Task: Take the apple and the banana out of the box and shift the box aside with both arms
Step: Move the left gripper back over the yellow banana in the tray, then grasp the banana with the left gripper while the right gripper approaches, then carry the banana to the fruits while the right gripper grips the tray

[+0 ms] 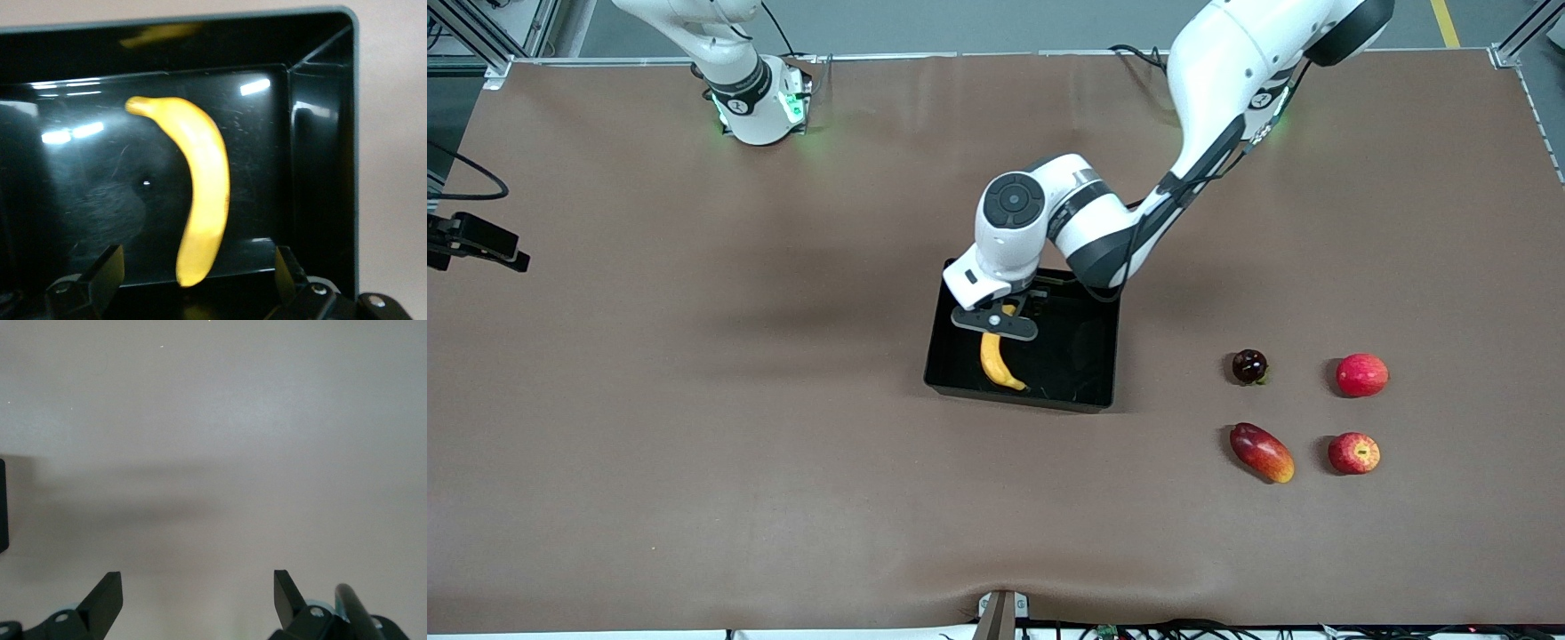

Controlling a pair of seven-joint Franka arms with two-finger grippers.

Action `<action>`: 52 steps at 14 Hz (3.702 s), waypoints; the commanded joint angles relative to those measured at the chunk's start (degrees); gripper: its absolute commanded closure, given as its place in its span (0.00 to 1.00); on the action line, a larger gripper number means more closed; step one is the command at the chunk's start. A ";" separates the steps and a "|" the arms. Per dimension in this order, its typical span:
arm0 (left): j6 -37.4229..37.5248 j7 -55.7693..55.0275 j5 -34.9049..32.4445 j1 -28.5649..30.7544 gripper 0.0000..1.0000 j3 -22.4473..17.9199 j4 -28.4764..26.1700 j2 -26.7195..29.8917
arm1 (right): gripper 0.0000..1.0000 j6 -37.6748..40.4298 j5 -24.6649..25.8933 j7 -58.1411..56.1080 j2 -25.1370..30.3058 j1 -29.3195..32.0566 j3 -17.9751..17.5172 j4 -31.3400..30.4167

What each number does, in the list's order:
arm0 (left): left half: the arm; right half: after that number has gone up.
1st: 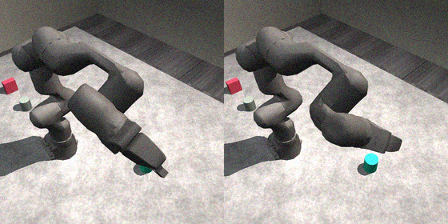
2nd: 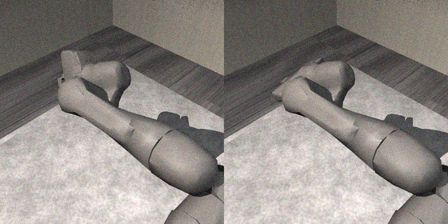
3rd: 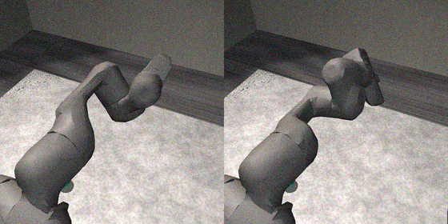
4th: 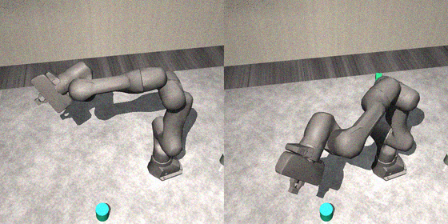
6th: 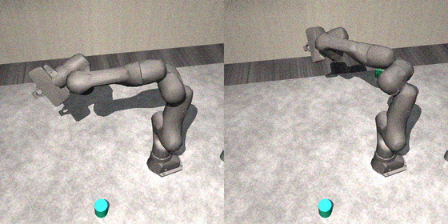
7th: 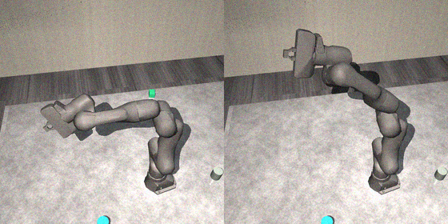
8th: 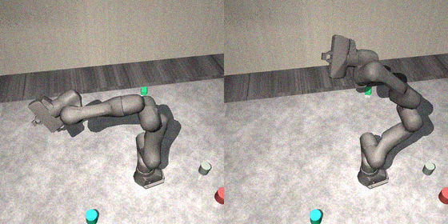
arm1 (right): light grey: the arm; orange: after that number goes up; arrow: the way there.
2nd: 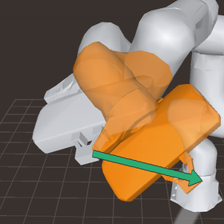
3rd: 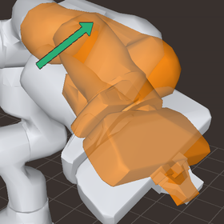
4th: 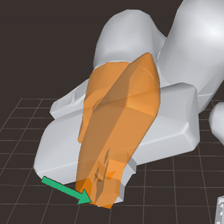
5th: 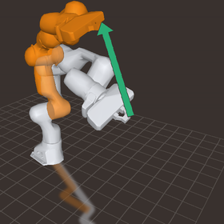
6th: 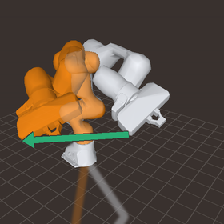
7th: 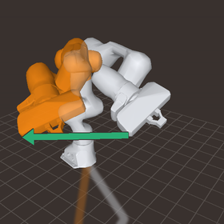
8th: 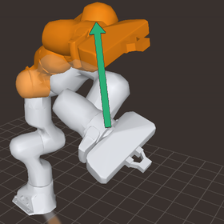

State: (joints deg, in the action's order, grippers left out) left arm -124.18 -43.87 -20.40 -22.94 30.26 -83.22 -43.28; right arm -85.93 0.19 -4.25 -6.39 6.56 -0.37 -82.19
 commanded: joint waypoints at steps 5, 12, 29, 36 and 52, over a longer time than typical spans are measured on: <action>-5.79 -0.34 -4.21 -1.84 0.00 -2.22 0.69 -4.70 | 0.00 0.15 -0.01 0.04 -0.11 0.21 -0.33 0.36; -9.59 -4.91 -4.21 -2.81 0.00 -4.24 0.60 -6.56 | 0.00 0.15 -0.01 -0.05 -0.64 0.30 -0.33 0.36; -12.57 -8.96 -4.82 -7.29 0.93 -9.16 0.78 -9.37 | 0.00 1.99 0.07 0.56 -5.91 -0.05 -0.42 -0.43; -11.00 -7.82 -5.17 -5.97 1.00 -9.16 1.21 -5.85 | 0.00 -3.09 -1.85 0.65 -8.28 -3.04 -0.59 -0.26; 8.86 -3.44 6.34 6.04 1.00 -8.55 0.70 13.03 | 0.00 -16.79 -12.49 17.16 -19.35 -21.83 -0.59 -0.52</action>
State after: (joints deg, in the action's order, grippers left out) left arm -118.05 -50.04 -15.64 -20.53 21.46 -79.92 -33.87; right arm -100.21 -11.25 11.15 -24.15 -12.37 -1.45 -83.57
